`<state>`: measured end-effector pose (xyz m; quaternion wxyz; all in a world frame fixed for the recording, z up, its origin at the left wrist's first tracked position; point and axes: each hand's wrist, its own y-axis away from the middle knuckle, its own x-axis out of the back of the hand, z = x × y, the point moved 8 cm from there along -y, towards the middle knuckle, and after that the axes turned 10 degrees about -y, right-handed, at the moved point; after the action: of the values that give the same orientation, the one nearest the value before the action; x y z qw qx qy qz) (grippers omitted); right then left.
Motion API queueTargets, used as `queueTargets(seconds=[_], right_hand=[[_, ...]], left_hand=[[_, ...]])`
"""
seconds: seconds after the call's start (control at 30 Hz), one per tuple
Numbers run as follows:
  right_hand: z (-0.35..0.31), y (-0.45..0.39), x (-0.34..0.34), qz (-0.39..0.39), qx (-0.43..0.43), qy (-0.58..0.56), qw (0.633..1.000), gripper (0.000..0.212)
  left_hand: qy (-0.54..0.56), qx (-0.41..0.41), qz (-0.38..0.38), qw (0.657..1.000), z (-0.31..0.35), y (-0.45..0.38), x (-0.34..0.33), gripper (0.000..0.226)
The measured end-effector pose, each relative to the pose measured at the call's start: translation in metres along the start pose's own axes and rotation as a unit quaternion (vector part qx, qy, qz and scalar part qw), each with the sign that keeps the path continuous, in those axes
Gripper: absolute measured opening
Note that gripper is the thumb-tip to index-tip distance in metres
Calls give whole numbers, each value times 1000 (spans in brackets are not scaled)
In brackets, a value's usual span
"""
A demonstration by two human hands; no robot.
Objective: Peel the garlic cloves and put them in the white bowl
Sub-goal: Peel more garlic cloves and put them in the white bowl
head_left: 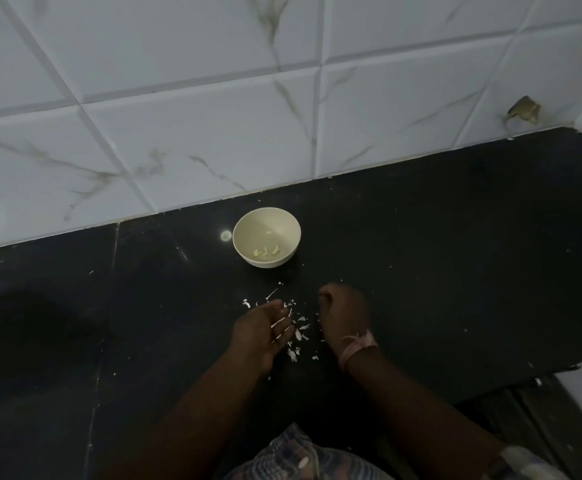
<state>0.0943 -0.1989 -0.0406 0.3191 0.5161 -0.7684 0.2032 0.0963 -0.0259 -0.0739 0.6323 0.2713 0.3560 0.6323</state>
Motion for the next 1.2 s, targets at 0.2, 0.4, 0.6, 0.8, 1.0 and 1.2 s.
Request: queueTargets(seconds=[0.2,0.4,0.6,0.8,1.0,1.2], right_hand=[[36,-19,8,-53,-58,176,981,23],[30,-20,1,-69,-31,153,985,13],[-8,-4,-9,-119,14,-116,986,10],[-25,5,-18,-114,-49,-295,947,13],[-36,16,-21,-96,-75,-379,917,13],[-55,13,-18,-111,-41,-348,930,12]], left_hand=[[-16,28,-20,999,-10,-5,-19,20],[-34,19,-27,999,-10,-9,-28,19],[-102,-101,-27,989,13,-11,-16,16],[-121,-151,-55,980,28,7,3,14],[-120,-216,-44,968,35,25,17,12],[-153,-269,-4,951,56,39,26,9]])
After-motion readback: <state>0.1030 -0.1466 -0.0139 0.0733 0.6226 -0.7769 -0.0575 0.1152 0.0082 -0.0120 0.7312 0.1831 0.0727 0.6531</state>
